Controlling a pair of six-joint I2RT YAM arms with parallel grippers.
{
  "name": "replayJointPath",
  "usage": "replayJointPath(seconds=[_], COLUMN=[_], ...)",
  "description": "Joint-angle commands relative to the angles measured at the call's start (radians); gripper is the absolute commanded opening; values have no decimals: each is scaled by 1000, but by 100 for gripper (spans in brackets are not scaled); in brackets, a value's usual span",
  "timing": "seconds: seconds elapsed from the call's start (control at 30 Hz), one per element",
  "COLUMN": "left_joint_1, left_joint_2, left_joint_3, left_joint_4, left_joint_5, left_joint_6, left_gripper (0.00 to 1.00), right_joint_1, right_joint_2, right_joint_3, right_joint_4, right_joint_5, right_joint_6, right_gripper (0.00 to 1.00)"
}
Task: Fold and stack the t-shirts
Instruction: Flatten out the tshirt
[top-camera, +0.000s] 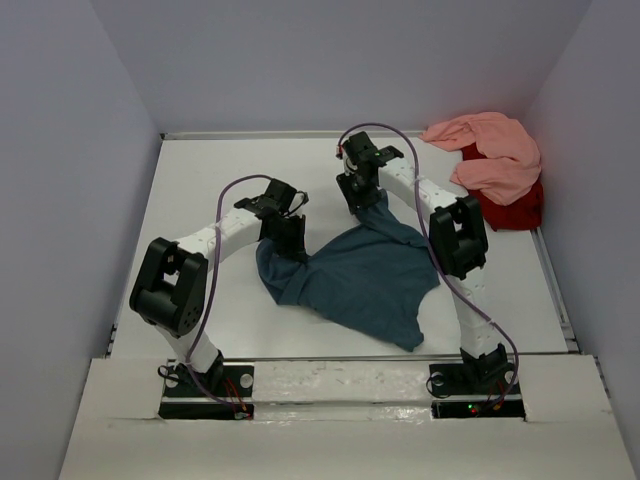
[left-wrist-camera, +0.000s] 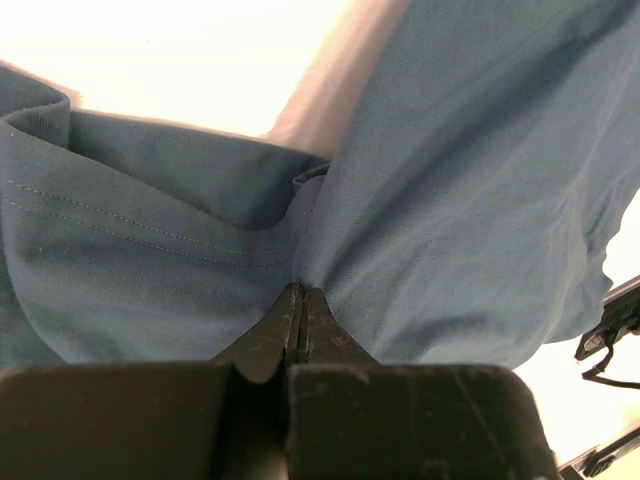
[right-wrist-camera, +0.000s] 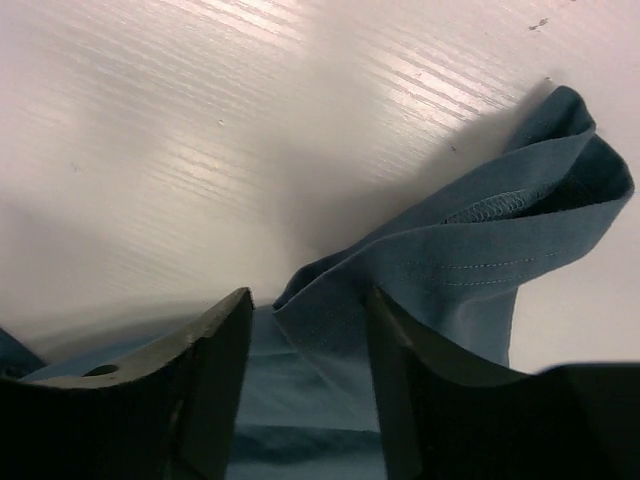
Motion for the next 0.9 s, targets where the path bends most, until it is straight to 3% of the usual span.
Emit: replayJointPath(seconds=[0.0,0.03,0.1,0.37,0.53,0.67,0.87], left_joint_1=[5,7,7,13,16,19,18], left_joint_2=[-29,-26,-24,-30,-18,-18,-4], left_joint_3=[8,10,10,-5,-5,2,16], left_joint_4=[-3,-4,-6,-6,-4,-7,-18], left_joint_5=[26,26,23,18,12,12,15], left_joint_6=[15,16,20,20,16,12,26], left_gripper=[0,0,0,0,0,0,0], right_joint_1=[5,5,5,5,-108,-209,-263], right_joint_2=[-32,-29,-23,-36,-64,-116,-84], right_joint_3=[1,-4,-1,22,171,182,162], right_joint_4=[0,0,-7,-35,-128,-133,-118], right_joint_5=[70,83,95,113,43,41,84], right_joint_6=[-14,-12,-2,31,95,127,112], right_gripper=[46,25,0,0,0,0,0])
